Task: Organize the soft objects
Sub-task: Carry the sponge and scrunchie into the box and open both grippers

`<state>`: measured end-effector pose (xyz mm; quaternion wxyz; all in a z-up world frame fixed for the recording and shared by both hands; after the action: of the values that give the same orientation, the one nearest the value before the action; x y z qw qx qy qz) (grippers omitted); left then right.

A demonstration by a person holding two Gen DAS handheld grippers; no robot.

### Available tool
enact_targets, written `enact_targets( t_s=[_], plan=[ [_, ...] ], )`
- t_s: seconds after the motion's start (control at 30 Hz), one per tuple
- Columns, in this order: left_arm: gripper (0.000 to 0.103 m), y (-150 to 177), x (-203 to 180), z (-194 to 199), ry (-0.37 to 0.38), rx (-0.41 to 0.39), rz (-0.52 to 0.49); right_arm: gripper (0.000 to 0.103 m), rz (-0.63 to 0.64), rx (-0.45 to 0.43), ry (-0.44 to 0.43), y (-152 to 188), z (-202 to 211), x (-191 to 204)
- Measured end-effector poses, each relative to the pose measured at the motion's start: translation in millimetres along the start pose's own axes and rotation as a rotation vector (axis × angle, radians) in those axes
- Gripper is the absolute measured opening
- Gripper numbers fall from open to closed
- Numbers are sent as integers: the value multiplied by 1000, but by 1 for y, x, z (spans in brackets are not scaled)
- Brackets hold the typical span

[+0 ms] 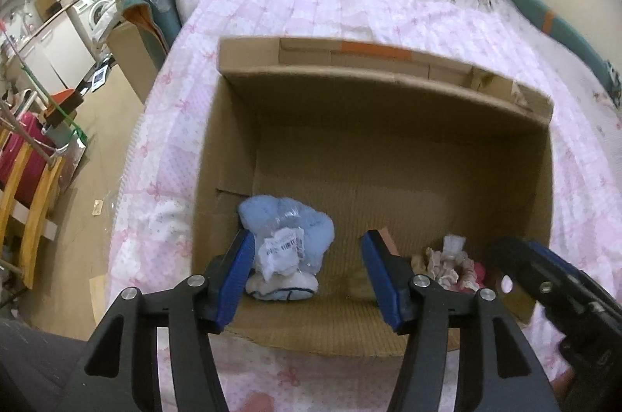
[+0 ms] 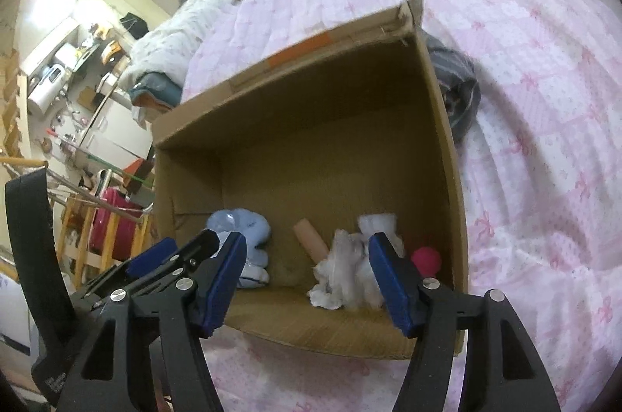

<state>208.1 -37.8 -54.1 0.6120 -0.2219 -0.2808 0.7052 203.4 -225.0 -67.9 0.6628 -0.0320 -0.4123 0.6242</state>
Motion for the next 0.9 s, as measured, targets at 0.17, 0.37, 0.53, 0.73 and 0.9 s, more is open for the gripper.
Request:
enact_targets(
  t_s=[0.17, 0.37, 0.53, 0.73, 0.9],
  plan=[
    [54, -9, 11, 27, 8, -76, -16, 69, 47, -123, -5, -8, 33, 11],
    [68, -10, 29, 64, 80, -149, -22, 76, 68, -219, 24, -8, 63, 13],
    [76, -1, 45, 89, 121, -185, -41, 77, 98, -243, 71, -3, 78, 17],
    [89, 23, 57, 111, 165, -224, -85, 85, 180, -242, 143, 21, 91, 30],
    [95, 45, 67, 123, 204, -258, -80, 103, 235, -254, 219, 42, 97, 40]
  ],
)
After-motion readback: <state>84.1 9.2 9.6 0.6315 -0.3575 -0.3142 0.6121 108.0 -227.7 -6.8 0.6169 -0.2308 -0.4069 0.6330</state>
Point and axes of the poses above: each gripper's, at about its wrist camera, not at the fingertips, and z roughly against the way its jaws point, x to its left, y to its underside, the point moved 3 cm from there along -z, roughly the way its jaws point, and after that the axes turned 10 degrees about -x, right-handed, at the moved point
